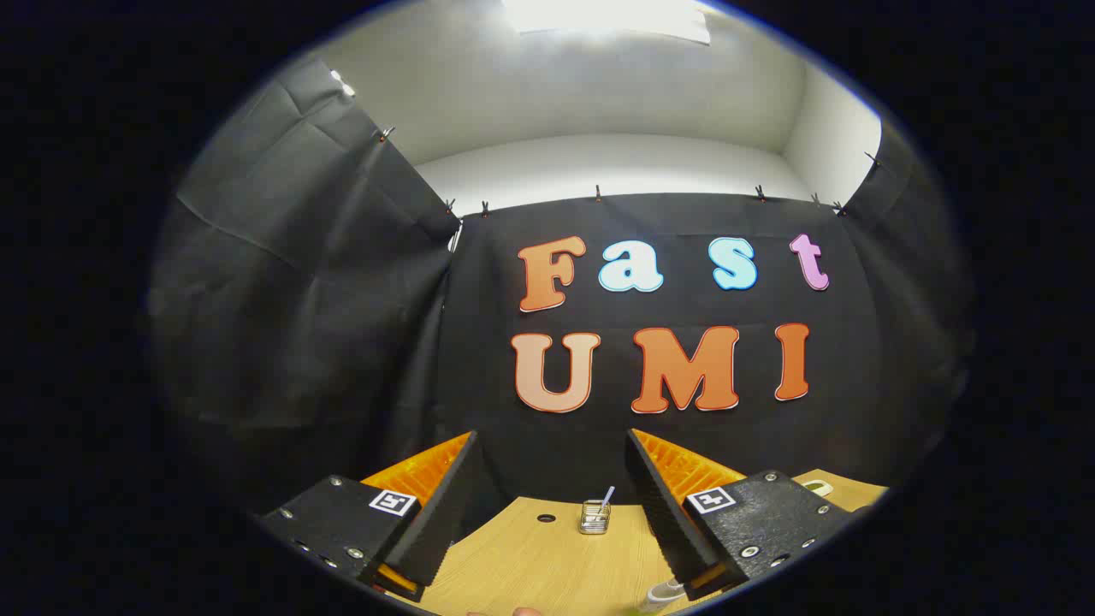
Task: Take the bottle from table, then pour the juice into the cup, finally place the bottle on the coaster
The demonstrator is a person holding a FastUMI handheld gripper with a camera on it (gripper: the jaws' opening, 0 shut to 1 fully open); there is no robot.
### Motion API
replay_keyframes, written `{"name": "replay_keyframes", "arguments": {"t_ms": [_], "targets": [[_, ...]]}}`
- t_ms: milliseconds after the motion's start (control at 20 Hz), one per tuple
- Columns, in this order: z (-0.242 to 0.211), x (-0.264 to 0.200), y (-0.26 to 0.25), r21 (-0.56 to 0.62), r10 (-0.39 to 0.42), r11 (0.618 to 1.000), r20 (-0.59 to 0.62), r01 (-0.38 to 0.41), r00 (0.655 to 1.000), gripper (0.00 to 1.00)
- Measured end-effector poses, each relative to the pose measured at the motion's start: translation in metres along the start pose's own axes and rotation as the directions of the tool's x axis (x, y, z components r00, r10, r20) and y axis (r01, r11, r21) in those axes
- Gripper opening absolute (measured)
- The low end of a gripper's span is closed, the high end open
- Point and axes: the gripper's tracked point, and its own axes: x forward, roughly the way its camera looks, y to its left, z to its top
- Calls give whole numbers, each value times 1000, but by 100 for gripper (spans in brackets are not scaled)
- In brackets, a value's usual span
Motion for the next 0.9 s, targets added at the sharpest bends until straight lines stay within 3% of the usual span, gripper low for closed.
{"name": "replay_keyframes", "arguments": {"t_ms": [300, 500, 900], "targets": [[-3, 1, 19, -100, 11, 995, -29, -14, 1000, 99], [-10, 5, 32, -42, 38, 998, -27, -39, 999, 99], [-22, -3, 12, -29, -33, 999, -54, 32, 998, 99]]}}
